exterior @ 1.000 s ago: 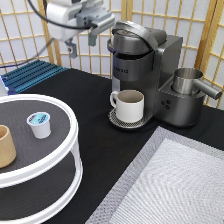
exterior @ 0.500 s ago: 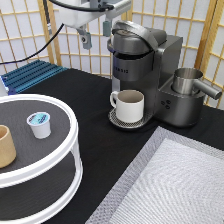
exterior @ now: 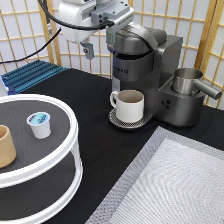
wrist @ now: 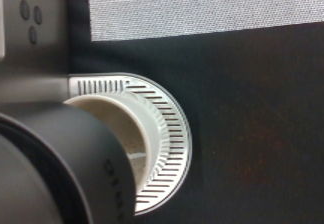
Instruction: Make coffee
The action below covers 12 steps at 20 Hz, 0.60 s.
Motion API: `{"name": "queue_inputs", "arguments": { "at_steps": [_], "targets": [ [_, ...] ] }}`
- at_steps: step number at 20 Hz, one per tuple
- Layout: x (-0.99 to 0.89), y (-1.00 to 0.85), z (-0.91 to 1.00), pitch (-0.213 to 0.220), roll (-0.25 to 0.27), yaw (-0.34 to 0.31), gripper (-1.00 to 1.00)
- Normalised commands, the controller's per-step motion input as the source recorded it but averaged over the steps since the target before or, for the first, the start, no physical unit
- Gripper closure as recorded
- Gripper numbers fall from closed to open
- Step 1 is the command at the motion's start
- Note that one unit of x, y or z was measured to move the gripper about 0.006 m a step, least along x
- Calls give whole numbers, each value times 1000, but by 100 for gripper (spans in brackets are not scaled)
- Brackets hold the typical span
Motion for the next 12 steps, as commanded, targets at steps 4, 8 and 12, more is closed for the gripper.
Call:
{"name": "queue_inputs", "arguments": {
  "at_steps": [4,8,12],
  "targets": [
    [429,390,253,22,2,-21,-100],
    [527,498,451,13,0,-28,-100],
    [569,517,546,12,-3,-38,-100]
  ]
}}
